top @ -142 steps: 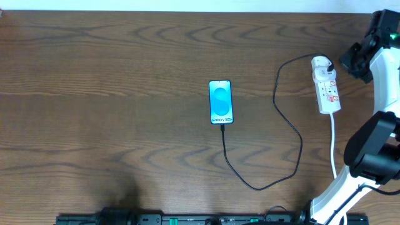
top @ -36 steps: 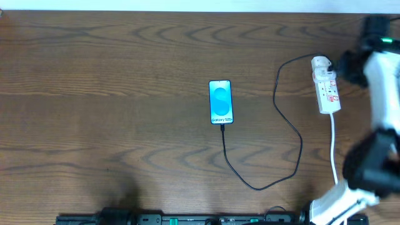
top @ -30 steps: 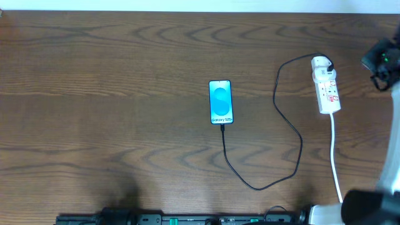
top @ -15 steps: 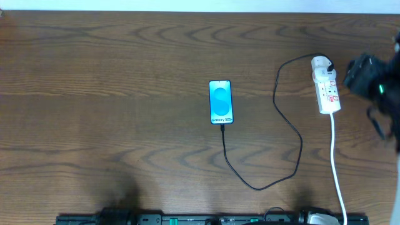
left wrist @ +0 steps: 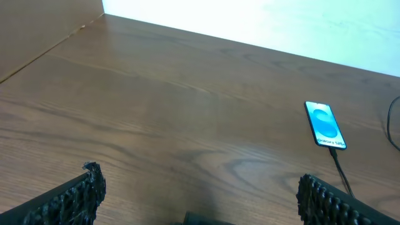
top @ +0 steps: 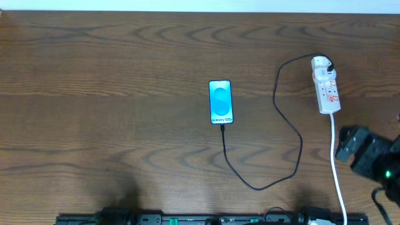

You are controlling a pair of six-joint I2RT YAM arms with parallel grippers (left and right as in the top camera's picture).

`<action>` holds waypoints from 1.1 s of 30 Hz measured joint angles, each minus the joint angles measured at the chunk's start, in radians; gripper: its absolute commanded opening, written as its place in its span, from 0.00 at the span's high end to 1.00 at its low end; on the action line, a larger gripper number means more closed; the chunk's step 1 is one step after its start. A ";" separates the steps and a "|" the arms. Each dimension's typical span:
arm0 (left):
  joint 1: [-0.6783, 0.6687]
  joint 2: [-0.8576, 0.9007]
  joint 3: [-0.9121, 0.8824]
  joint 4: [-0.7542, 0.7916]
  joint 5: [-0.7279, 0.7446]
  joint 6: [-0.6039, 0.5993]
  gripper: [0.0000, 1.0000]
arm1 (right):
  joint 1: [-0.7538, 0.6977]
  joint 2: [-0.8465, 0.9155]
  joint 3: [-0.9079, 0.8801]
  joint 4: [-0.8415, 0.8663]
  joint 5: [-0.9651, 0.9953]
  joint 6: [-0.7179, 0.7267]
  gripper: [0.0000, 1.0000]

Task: Plug charger to phone and switch on socket

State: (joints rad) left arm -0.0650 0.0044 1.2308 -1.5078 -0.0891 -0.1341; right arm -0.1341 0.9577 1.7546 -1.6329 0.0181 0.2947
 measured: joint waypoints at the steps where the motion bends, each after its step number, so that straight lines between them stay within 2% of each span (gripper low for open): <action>1: 0.000 0.000 0.000 0.000 0.000 0.000 0.01 | 0.000 -0.008 0.000 -0.006 -0.003 0.002 0.01; 10: 0.000 0.000 0.000 0.000 0.000 0.000 0.01 | 0.057 -0.024 -0.002 -0.037 -0.035 0.016 0.01; 16: 0.000 0.000 0.000 0.000 0.000 0.000 0.00 | 0.102 -0.107 -0.097 0.074 -0.037 0.015 0.01; 20: 0.000 0.000 -0.002 0.000 0.000 0.000 0.01 | 0.106 -0.236 -0.276 0.252 -0.037 0.000 0.01; 21: 0.000 0.000 -0.002 0.000 0.000 0.000 0.01 | 0.108 -0.296 -0.371 0.341 -0.037 -0.010 0.01; 22: 0.000 0.000 -0.002 -0.001 0.000 0.000 0.01 | 0.108 -0.306 -0.389 0.351 -0.037 -0.012 0.01; 33: 0.000 0.000 -0.003 0.000 0.000 0.000 0.01 | 0.153 -0.658 -1.039 0.962 -0.066 -0.031 0.01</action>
State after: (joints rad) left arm -0.0650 0.0044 1.2278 -1.5082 -0.0895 -0.1337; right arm 0.0185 0.3000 0.7158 -0.6712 -0.0475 0.2638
